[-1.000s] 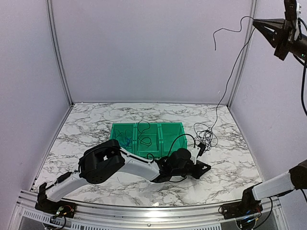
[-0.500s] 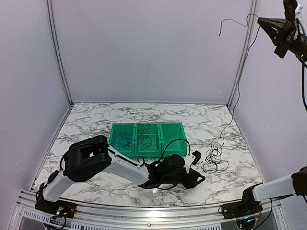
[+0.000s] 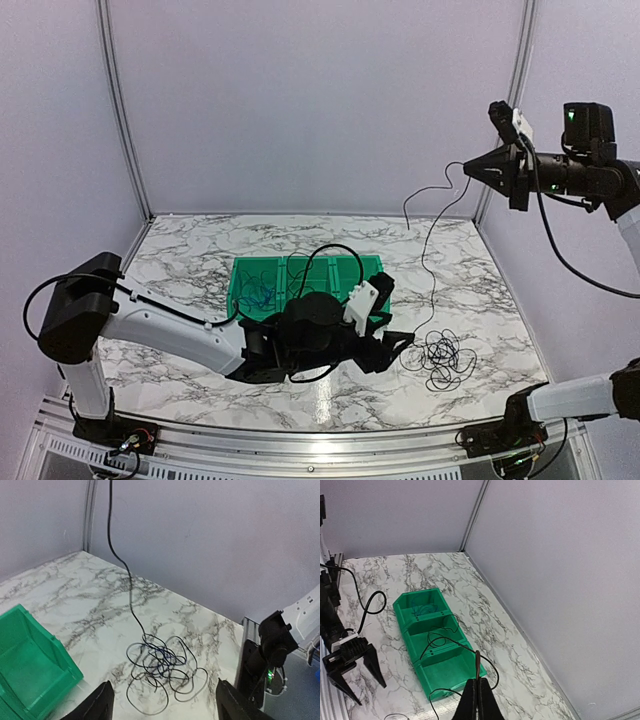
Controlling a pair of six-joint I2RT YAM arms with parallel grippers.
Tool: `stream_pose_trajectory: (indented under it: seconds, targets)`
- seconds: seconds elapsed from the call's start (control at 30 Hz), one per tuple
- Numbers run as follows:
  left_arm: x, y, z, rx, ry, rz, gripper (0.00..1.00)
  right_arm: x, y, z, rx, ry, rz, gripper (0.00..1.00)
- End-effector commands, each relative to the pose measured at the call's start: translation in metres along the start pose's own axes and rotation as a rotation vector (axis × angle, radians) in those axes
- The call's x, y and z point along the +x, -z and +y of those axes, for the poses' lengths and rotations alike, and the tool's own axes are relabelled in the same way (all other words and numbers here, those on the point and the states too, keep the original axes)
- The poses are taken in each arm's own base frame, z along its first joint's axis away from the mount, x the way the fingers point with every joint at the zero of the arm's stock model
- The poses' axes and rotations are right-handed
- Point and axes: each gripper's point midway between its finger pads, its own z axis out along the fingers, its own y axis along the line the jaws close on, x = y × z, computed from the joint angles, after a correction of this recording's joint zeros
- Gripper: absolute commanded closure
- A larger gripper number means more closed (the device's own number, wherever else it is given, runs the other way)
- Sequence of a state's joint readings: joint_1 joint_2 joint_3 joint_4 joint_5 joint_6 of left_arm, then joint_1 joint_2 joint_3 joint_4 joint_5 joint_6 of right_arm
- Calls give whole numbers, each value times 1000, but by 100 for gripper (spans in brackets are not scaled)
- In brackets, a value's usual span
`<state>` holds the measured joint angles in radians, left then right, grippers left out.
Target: Untangle the cables
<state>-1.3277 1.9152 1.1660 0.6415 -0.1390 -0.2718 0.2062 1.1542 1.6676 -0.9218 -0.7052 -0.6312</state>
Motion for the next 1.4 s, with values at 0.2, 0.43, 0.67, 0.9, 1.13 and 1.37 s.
stream_pose_trajectory:
  seconds: [0.2,0.43,0.67,0.9,1.13,1.37]
  targets:
    - [-86,-14,44,-325,-105,-220,15,-5,-3,42,-242,-114,-123,100]
    - [-99,-42,55,-291,-54,-248,33,1,-9,47,-272,-125,-116,100]
    - [-97,-45,41,-144,-29,-219,77,31,-28,34,-207,-175,-51,100]
    - [-91,-23,24,-67,-36,-195,100,87,-64,0,-41,-240,54,100]
    - [-83,-7,16,-10,2,-164,100,143,-85,3,-13,-283,152,93]
    - [-98,10,25,-53,34,-182,100,213,-84,55,-168,-235,327,41]
